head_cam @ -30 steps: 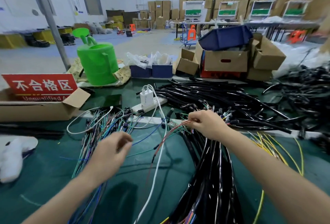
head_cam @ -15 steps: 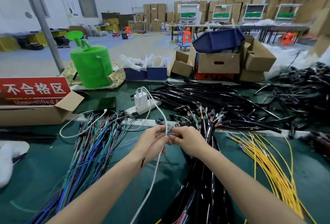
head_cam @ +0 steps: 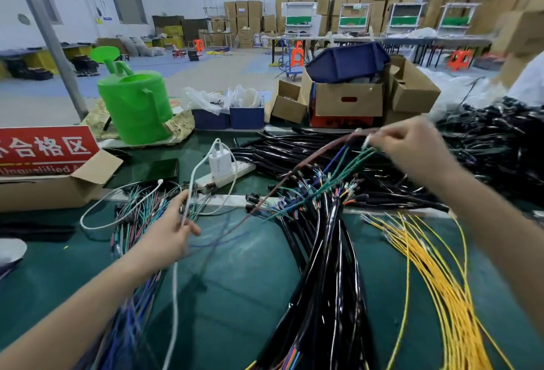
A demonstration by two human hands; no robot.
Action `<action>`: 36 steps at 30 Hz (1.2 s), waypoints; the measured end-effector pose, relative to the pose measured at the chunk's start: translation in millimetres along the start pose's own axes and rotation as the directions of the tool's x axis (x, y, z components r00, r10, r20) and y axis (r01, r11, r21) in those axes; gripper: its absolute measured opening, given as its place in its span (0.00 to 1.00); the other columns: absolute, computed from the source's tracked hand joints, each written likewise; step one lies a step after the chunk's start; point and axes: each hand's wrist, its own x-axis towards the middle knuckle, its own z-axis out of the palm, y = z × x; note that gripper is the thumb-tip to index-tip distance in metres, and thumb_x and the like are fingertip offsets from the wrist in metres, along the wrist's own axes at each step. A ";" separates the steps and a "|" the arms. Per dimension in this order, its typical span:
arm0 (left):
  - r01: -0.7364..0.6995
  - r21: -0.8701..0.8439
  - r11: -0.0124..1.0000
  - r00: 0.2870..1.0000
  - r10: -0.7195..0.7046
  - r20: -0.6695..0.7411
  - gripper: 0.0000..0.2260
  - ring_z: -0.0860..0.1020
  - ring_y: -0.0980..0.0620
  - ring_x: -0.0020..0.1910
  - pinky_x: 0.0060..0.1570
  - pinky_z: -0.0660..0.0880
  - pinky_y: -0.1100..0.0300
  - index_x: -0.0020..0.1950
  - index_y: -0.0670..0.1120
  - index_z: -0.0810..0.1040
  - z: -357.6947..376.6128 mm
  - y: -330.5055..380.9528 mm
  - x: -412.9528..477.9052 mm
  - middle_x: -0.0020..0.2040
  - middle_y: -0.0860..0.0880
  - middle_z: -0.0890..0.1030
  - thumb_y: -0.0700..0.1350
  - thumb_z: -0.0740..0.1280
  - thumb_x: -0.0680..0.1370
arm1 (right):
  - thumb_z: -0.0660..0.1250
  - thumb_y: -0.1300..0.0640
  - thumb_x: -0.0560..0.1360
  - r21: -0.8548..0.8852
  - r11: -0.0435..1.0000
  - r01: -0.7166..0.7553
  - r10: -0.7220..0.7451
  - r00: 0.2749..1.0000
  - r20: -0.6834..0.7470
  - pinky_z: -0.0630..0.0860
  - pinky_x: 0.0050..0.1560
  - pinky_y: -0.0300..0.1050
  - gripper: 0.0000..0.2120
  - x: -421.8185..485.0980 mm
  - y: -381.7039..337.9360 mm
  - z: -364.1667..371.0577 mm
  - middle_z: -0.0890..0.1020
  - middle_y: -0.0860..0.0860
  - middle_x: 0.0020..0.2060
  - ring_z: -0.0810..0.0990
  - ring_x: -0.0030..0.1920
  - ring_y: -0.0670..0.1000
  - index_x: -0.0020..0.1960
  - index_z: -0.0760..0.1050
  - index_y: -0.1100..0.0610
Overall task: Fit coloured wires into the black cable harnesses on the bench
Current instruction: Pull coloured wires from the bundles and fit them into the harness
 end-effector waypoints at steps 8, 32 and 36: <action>-0.159 0.592 0.790 0.887 0.378 -0.266 0.27 0.70 0.40 0.60 0.62 0.66 0.46 0.75 0.43 0.63 -7.7 -6.9 -16.4 0.65 0.38 0.69 0.34 0.65 0.76 | 0.69 0.49 0.71 -0.108 0.994 0.009 -0.038 0.961 -0.272 0.63 0.26 0.32 0.17 29.0 21.0 -98.7 0.82 0.66 0.38 0.70 0.34 0.50 0.44 0.81 0.64; -0.135 -0.456 0.880 0.815 0.361 0.454 0.14 0.59 0.57 0.22 0.21 0.58 0.67 0.47 0.51 0.83 80.2 85.5 -62.3 0.24 0.54 0.63 0.55 0.61 0.75 | 0.49 0.25 0.67 -0.612 0.707 0.355 -0.292 0.934 0.204 0.60 0.38 0.43 0.35 25.1 -9.1 -102.7 0.72 0.53 0.25 0.68 0.27 0.50 0.31 0.71 0.57; -0.012 -0.400 0.916 0.800 0.249 0.546 0.19 0.57 0.54 0.22 0.21 0.57 0.66 0.46 0.45 0.83 43.9 46.2 -72.7 0.24 0.50 0.62 0.58 0.59 0.77 | 0.48 0.27 0.65 -0.585 0.718 0.377 -0.293 0.926 0.237 0.64 0.46 0.48 0.33 29.0 -1.6 -84.3 0.73 0.51 0.27 0.69 0.29 0.50 0.33 0.73 0.55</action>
